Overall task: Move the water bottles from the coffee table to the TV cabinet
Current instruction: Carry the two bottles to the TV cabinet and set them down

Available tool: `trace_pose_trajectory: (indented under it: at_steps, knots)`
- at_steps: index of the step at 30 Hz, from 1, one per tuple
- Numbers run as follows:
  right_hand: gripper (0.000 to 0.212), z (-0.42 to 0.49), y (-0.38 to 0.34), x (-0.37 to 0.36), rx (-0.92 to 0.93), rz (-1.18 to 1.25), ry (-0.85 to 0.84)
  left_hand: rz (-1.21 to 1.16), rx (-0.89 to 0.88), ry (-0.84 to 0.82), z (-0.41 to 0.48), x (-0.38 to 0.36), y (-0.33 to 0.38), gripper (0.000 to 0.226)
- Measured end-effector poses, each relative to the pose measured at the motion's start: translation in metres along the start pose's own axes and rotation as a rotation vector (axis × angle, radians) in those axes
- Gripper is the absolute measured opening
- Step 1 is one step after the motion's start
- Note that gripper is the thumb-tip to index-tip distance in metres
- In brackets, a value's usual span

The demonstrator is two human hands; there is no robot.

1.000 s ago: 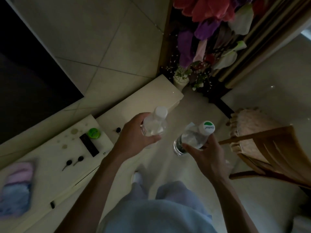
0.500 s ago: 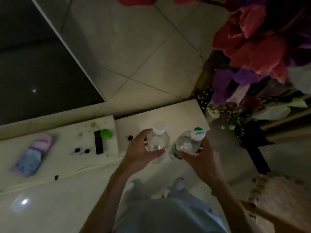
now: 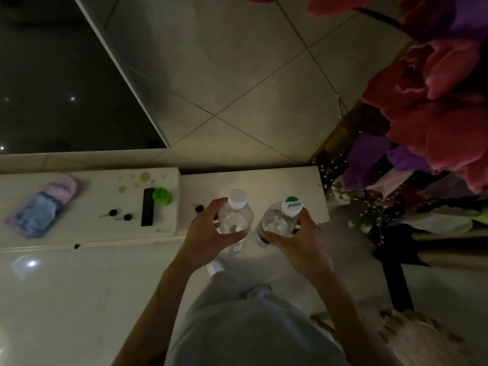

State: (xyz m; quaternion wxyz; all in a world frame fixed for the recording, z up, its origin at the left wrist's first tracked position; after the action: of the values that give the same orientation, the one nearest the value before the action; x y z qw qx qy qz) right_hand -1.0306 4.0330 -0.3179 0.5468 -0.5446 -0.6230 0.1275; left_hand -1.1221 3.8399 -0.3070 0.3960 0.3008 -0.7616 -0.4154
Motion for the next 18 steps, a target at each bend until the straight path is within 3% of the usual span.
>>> trace_pose_trajectory:
  at_steps: [10, 18]
  knots:
    - [0.062, 0.081, 0.032, -0.049, -0.049, -0.119, -0.110, 0.063, 0.146, -0.008, 0.084, -0.022, -0.080, 0.076]
    - [0.074, 0.160, 0.126, -0.115, -0.077, -0.237, -0.248, 0.095, 0.251, 0.088, 0.124, -0.070, -0.181, 0.069]
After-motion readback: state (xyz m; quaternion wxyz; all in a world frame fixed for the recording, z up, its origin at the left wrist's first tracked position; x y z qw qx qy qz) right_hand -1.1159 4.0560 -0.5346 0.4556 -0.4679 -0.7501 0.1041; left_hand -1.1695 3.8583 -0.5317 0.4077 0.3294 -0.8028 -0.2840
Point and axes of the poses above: each hand's wrist, its own z-axis towards the middle knuckle, its own x-axis out of the back of the hand, y = z × x, the point moved 8 cm from there along z, towards the middle knuckle, and after that the axes turned 3 degrees about -z, right-handed, at the moved point
